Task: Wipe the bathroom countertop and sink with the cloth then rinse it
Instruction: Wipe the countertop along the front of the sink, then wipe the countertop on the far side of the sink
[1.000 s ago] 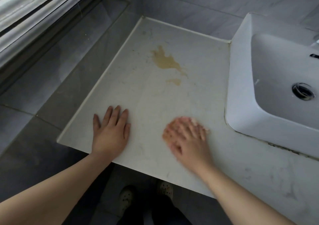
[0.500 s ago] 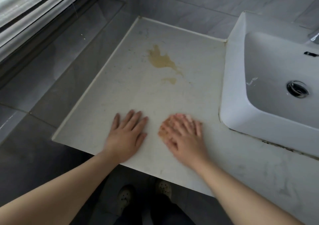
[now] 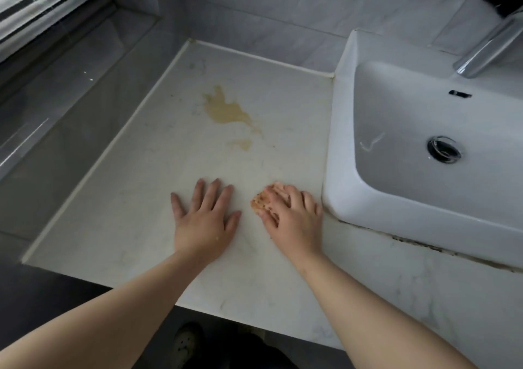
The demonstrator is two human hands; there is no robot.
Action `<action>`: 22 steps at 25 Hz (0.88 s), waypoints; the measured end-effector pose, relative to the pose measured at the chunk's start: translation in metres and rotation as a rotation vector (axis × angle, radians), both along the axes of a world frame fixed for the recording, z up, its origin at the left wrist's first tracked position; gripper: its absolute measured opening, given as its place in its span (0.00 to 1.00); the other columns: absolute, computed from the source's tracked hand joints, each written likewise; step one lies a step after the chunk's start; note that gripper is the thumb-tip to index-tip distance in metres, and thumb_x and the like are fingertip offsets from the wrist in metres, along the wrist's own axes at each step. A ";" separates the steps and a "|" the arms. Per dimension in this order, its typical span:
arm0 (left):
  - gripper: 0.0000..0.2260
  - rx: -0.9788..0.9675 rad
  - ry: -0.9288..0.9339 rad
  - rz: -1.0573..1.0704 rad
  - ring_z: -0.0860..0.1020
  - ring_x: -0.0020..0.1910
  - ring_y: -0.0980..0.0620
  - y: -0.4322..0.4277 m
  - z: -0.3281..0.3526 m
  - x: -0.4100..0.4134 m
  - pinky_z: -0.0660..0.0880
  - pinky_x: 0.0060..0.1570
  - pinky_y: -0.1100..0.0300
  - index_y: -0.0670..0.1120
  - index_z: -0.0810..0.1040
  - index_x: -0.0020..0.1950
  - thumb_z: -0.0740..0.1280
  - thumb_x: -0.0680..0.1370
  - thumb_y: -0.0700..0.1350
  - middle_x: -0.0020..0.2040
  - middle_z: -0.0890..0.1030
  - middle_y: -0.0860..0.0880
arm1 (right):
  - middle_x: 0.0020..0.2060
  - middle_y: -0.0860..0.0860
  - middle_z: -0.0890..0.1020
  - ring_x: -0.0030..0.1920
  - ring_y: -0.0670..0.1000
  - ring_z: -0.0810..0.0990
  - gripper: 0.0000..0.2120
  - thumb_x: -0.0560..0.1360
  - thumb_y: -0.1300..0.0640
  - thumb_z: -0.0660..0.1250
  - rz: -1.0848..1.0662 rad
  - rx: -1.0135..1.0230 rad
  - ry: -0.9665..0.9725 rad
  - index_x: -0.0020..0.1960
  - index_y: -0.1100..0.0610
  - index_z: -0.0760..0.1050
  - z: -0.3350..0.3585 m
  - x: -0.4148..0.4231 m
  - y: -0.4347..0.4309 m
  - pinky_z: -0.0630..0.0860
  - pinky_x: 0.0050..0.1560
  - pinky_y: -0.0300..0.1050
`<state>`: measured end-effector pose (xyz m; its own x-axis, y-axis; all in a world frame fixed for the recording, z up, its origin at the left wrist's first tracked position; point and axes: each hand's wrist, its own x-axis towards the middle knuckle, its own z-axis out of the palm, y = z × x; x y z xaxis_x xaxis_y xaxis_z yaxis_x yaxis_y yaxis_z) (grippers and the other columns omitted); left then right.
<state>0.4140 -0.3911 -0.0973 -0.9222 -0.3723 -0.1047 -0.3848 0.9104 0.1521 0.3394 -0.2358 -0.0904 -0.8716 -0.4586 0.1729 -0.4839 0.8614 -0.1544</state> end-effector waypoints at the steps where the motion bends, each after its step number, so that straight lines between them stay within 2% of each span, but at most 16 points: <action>1: 0.29 -0.010 -0.001 0.001 0.43 0.76 0.50 0.000 -0.001 0.001 0.38 0.68 0.38 0.56 0.52 0.75 0.40 0.75 0.63 0.77 0.51 0.55 | 0.46 0.53 0.81 0.42 0.60 0.79 0.19 0.67 0.41 0.59 0.017 -0.054 0.043 0.50 0.48 0.81 0.000 0.000 0.000 0.75 0.39 0.49; 3: 0.33 -0.025 -0.002 0.002 0.44 0.76 0.49 -0.001 -0.002 0.000 0.38 0.67 0.38 0.56 0.53 0.75 0.35 0.71 0.63 0.76 0.52 0.55 | 0.35 0.53 0.77 0.33 0.58 0.77 0.14 0.67 0.44 0.60 0.026 -0.174 0.047 0.40 0.51 0.80 0.002 -0.003 -0.001 0.71 0.27 0.44; 5: 0.35 -0.025 0.005 0.009 0.45 0.76 0.48 0.003 -0.001 -0.003 0.40 0.67 0.38 0.55 0.55 0.75 0.35 0.70 0.63 0.76 0.53 0.53 | 0.33 0.55 0.75 0.32 0.59 0.77 0.11 0.66 0.47 0.65 -0.055 -0.323 -0.033 0.34 0.55 0.76 0.011 -0.007 -0.003 0.69 0.23 0.43; 7: 0.36 -0.030 0.000 0.025 0.45 0.75 0.45 0.008 0.001 -0.007 0.41 0.67 0.37 0.54 0.56 0.75 0.34 0.69 0.62 0.76 0.54 0.52 | 0.36 0.55 0.73 0.36 0.61 0.78 0.10 0.65 0.52 0.72 -0.134 -0.498 -0.095 0.36 0.58 0.75 0.026 -0.012 -0.004 0.70 0.27 0.46; 9: 0.33 -0.037 -0.051 0.053 0.44 0.75 0.42 0.016 0.003 -0.012 0.42 0.68 0.37 0.52 0.54 0.75 0.36 0.72 0.62 0.76 0.52 0.50 | 0.42 0.53 0.70 0.41 0.57 0.76 0.12 0.65 0.56 0.74 -0.101 -0.655 -0.161 0.39 0.59 0.73 0.054 -0.014 -0.004 0.72 0.34 0.48; 11: 0.27 -0.042 -0.094 0.105 0.42 0.74 0.39 0.025 0.007 -0.021 0.43 0.69 0.37 0.51 0.52 0.75 0.42 0.77 0.60 0.76 0.50 0.47 | 0.44 0.53 0.69 0.42 0.50 0.73 0.09 0.66 0.64 0.71 0.015 -0.802 -0.137 0.40 0.61 0.71 0.087 -0.019 -0.001 0.70 0.40 0.42; 13: 0.26 -0.019 -0.097 0.122 0.42 0.74 0.39 0.035 0.011 -0.031 0.44 0.69 0.37 0.50 0.50 0.75 0.47 0.79 0.59 0.76 0.48 0.46 | 0.44 0.54 0.72 0.44 0.50 0.74 0.09 0.65 0.69 0.66 0.077 -0.898 -0.061 0.44 0.61 0.72 0.111 -0.037 0.007 0.72 0.44 0.41; 15: 0.27 0.004 -0.087 0.052 0.41 0.75 0.42 0.047 0.011 -0.041 0.43 0.69 0.38 0.51 0.49 0.76 0.47 0.79 0.59 0.77 0.47 0.48 | 0.46 0.48 0.75 0.45 0.54 0.79 0.19 0.66 0.69 0.63 0.016 -0.975 -0.159 0.52 0.50 0.72 0.125 -0.063 0.024 0.79 0.41 0.50; 16: 0.27 0.006 -0.088 0.010 0.41 0.75 0.44 0.053 0.010 -0.044 0.42 0.69 0.38 0.52 0.48 0.76 0.46 0.79 0.60 0.77 0.46 0.48 | 0.46 0.46 0.77 0.44 0.53 0.81 0.22 0.68 0.68 0.62 -0.051 -1.008 -0.237 0.54 0.45 0.72 0.128 -0.076 0.033 0.80 0.40 0.51; 17: 0.27 -0.001 -0.086 -0.016 0.40 0.75 0.46 0.058 0.009 -0.047 0.41 0.69 0.39 0.52 0.46 0.76 0.46 0.79 0.60 0.77 0.45 0.49 | 0.44 0.44 0.79 0.41 0.51 0.81 0.20 0.70 0.67 0.63 -0.118 -1.030 -0.292 0.54 0.44 0.74 0.128 -0.087 0.044 0.80 0.39 0.48; 19: 0.28 -0.027 -0.077 -0.010 0.39 0.75 0.47 0.063 0.007 -0.048 0.39 0.70 0.40 0.52 0.44 0.76 0.44 0.79 0.61 0.77 0.43 0.49 | 0.36 0.44 0.80 0.33 0.47 0.76 0.11 0.71 0.65 0.65 -0.259 -1.011 -0.370 0.43 0.49 0.76 0.126 -0.103 0.063 0.75 0.30 0.38; 20: 0.28 -0.038 -0.071 -0.001 0.38 0.75 0.48 0.064 0.006 -0.048 0.38 0.70 0.41 0.53 0.43 0.76 0.44 0.79 0.61 0.77 0.43 0.49 | 0.33 0.45 0.80 0.30 0.48 0.74 0.10 0.70 0.63 0.67 -0.311 -0.980 -0.394 0.36 0.49 0.73 0.124 -0.107 0.069 0.73 0.29 0.36; 22: 0.28 -0.051 -0.054 0.002 0.39 0.75 0.48 0.065 0.006 -0.046 0.37 0.70 0.42 0.53 0.43 0.76 0.43 0.78 0.62 0.77 0.43 0.50 | 0.33 0.49 0.82 0.30 0.49 0.74 0.17 0.65 0.54 0.73 -0.375 -0.909 -0.434 0.30 0.52 0.65 0.118 -0.111 0.076 0.73 0.33 0.40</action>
<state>0.3683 -0.3261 -0.0913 -0.9151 -0.3800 -0.1350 -0.3927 0.9158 0.0843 0.2280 -0.1601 0.0274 -0.9990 -0.0048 -0.0438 0.0378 0.4187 -0.9073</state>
